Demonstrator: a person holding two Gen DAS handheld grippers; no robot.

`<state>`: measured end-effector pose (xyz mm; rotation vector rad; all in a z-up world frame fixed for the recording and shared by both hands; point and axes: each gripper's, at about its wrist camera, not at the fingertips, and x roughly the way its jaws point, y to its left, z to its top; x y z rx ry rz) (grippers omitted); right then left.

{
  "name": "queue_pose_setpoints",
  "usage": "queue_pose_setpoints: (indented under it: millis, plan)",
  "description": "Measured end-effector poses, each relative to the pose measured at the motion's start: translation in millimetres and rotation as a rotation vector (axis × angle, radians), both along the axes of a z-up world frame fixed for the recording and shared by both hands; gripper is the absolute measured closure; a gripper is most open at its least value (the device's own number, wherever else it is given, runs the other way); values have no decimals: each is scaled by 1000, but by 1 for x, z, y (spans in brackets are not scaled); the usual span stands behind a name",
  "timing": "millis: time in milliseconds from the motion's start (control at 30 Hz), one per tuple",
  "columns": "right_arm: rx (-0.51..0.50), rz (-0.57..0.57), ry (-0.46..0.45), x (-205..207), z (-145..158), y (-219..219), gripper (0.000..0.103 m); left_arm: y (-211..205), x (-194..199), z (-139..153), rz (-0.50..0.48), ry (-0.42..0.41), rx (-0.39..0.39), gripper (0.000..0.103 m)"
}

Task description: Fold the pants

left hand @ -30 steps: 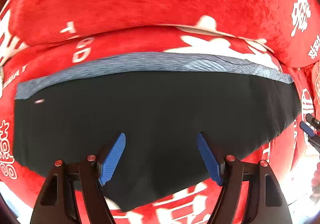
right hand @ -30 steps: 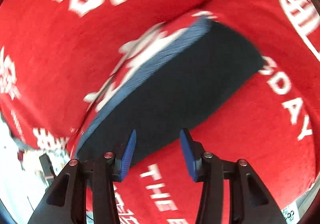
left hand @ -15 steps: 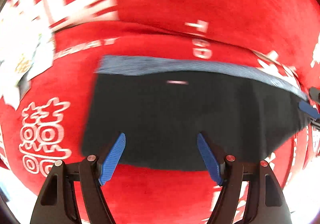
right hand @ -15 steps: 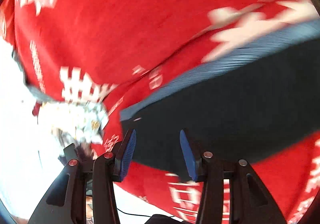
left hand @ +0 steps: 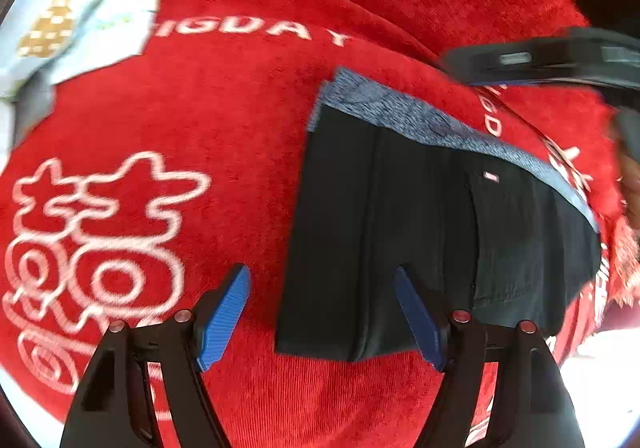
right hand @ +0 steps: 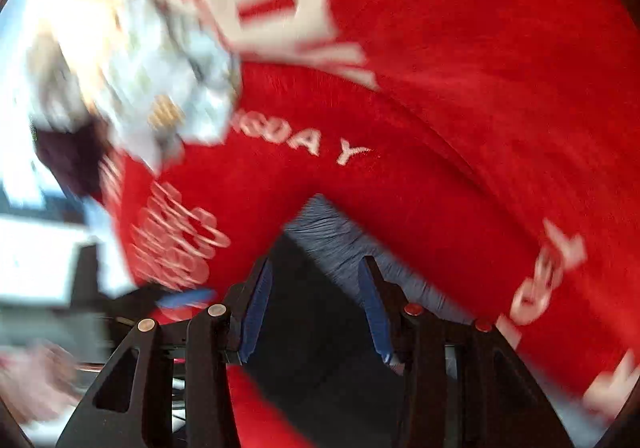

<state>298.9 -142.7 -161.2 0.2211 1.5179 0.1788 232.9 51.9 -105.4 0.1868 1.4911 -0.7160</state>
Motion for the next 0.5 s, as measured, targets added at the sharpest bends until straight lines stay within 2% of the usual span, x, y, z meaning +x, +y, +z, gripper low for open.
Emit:
queue_pose_setpoints:
  millis: [100,200,233,267,300,367,433,500]
  plan:
    - [-36,100,51,5,-35,6,54,-3,-2,-7,-35,-4,-48,27]
    - [-46,182,76,7,-53,10,54,-2,-3,-8,-54,10,-96,30]
    - [-39,194,80,8,-53,11,57,-3,-4,-9,-56,23,-112,46]
    - [-33,199,83,8,-51,13,85,-3,-4,-10,-56,27,-103,49]
    - [-34,208,82,8,-46,15,96,-2,-5,-10,-56,22,-101,50]
    - [29,253,83,6,-31,25,96,2,-8,-4,-48,17,-110,53]
    - [13,303,77,4,-23,34,96,12,-10,4,-41,16,-131,53]
    - [13,287,88,9,-28,35,96,19,-15,5,-38,13,-117,53]
